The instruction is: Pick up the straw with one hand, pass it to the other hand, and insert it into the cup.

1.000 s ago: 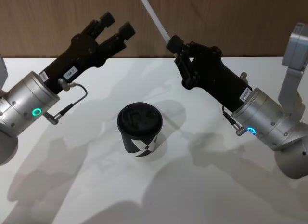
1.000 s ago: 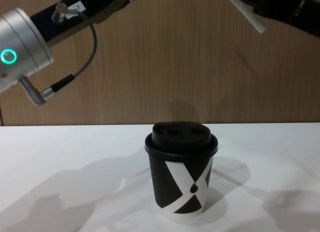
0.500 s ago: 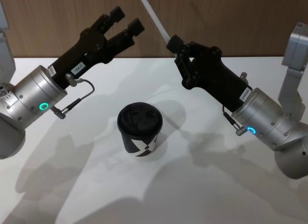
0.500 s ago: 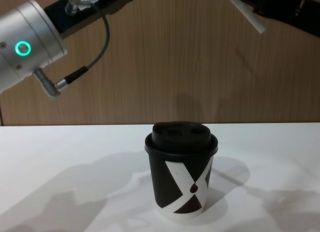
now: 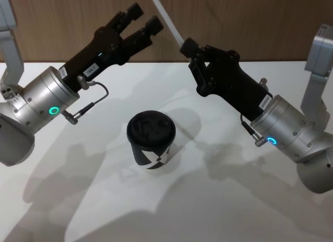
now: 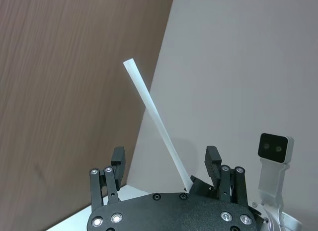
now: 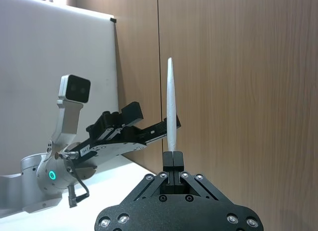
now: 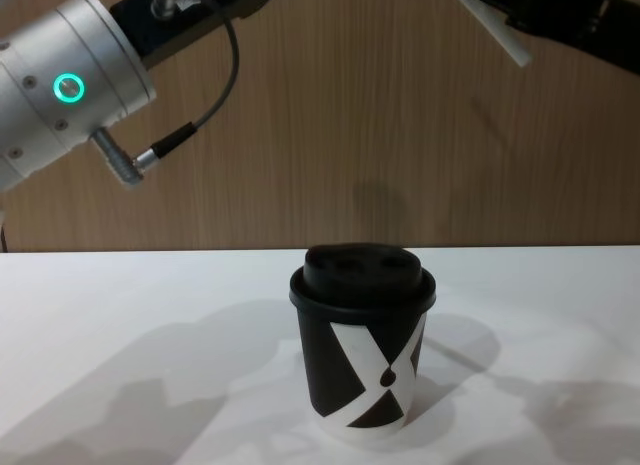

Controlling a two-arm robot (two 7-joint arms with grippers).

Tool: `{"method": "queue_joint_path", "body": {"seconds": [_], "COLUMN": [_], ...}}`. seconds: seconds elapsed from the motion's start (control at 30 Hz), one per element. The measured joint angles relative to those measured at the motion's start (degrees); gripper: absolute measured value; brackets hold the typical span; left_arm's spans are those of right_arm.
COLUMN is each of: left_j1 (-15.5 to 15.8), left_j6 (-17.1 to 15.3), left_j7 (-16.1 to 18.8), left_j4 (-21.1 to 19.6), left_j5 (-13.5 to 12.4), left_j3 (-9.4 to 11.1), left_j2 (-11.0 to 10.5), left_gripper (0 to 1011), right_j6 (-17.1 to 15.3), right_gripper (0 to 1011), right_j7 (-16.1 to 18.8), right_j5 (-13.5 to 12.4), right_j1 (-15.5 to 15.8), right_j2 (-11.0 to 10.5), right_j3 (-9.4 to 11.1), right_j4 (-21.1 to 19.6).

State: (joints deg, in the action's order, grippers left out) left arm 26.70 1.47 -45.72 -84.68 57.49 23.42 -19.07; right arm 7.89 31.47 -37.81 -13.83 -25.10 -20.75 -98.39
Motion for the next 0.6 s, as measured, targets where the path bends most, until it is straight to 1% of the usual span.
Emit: {"method": "queue_joint_path", "body": {"seconds": [0.6], "left_j1": [1.87], "left_j6": [0.50], "left_j7": [-2.25], "left_j4": [2.68], "left_j5": [2.67], "left_j3": [0.92], "left_j2": [1.59], "left_gripper": [1003], "right_j6": [0.00], "right_gripper": [1], "right_j7": [0.00], "right_j5": [0.00], "right_j1": [0.00], "right_j2": [0.00], "right_j3": [0.00], "right_j4": [0.00]}}
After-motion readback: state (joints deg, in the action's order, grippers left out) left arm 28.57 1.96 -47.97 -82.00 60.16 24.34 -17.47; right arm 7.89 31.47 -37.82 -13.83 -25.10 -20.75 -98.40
